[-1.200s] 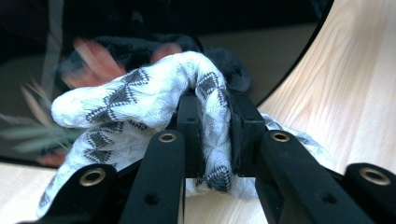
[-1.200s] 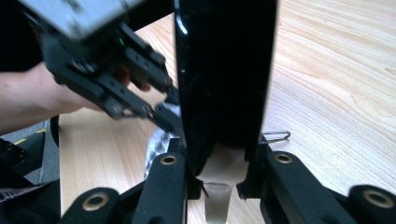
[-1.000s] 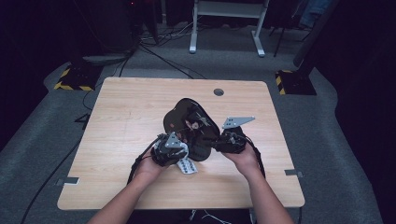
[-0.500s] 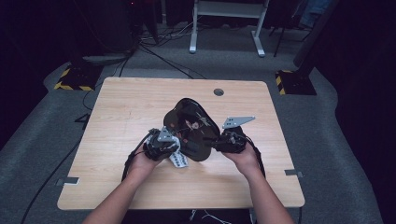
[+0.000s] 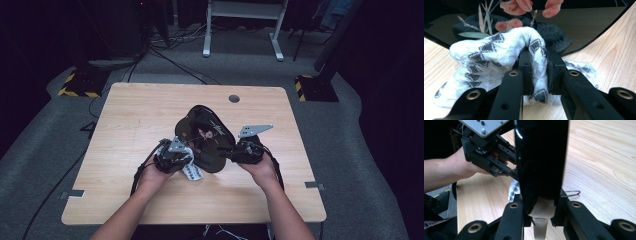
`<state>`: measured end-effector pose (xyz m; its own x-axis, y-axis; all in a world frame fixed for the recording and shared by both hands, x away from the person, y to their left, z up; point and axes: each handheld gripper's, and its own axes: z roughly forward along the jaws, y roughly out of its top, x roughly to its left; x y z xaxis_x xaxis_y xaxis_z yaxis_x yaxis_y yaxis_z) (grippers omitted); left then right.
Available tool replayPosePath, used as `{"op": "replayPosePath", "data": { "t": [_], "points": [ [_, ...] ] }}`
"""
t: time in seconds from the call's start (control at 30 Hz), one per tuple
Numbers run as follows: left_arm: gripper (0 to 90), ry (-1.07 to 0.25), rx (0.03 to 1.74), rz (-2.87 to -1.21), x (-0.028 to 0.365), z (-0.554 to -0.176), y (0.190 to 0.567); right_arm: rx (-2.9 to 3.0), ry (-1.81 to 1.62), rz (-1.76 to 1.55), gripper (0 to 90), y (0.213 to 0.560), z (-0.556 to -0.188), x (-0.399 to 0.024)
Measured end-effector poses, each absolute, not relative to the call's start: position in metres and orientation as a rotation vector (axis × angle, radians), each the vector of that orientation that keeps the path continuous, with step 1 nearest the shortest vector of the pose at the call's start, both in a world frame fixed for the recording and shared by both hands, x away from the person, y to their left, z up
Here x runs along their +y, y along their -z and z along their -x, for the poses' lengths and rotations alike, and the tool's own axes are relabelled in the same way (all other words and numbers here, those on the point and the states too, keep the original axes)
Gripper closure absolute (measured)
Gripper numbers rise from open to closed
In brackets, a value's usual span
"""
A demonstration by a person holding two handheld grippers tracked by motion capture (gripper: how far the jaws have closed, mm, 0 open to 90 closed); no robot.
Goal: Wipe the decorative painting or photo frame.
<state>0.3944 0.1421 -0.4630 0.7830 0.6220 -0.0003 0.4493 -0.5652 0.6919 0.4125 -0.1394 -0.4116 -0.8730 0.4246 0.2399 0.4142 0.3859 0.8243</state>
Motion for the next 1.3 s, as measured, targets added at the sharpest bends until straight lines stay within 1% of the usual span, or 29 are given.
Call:
{"op": "replayPosePath", "data": {
  "t": [0.1,0.3,0.43,0.57,0.63,0.77,0.87,0.93,1.07,1.2,1.3],
  "points": [
    [77.4,-0.323,0.79,-2.261,0.142,-0.396,0.455,2.605,-1.544,-0.793,76.5,0.412,-0.413,-0.139],
    [77.4,-0.405,0.756,-2.221,0.146,-0.397,0.429,2.607,-1.548,-0.794,76.5,0.412,-0.413,-0.14],
    [77.4,-0.39,0.773,-2.226,0.148,-0.398,0.436,2.613,-1.551,-0.795,75.8,0.411,-0.413,-0.139],
    [77.5,-0.35,0.795,-2.268,0.147,-0.398,0.454,2.614,-1.554,-0.797,75.7,0.412,-0.413,-0.139],
    [77.5,-0.339,0.799,-2.268,0.147,-0.398,0.457,2.614,-1.554,-0.797,75.7,0.412,-0.413,-0.139],
    [77.4,-0.352,0.795,-2.27,0.148,-0.399,0.452,2.615,-1.555,-0.797,75.8,0.412,-0.413,-0.139],
    [77.4,-0.383,0.798,-2.249,0.152,-0.402,0.439,2.616,-1.556,-0.795,75.7,0.412,-0.413,-0.139],
    [77.3,-0.382,0.802,-2.236,0.156,-0.405,0.436,2.617,-1.559,-0.797,75.7,0.412,-0.413,-0.139],
    [77.3,-0.373,0.81,-2.227,0.157,-0.405,0.44,2.618,-1.559,-0.797,75.4,0.412,-0.413,-0.139],
    [77.4,-0.335,0.825,-2.264,0.155,-0.405,0.456,2.618,-1.561,-0.799,75.1,0.412,-0.413,-0.139],
    [77.4,-0.334,0.827,-2.258,0.155,-0.404,0.458,2.618,-1.561,-0.799,75.1,0.412,-0.413,-0.139]
  ]
}}
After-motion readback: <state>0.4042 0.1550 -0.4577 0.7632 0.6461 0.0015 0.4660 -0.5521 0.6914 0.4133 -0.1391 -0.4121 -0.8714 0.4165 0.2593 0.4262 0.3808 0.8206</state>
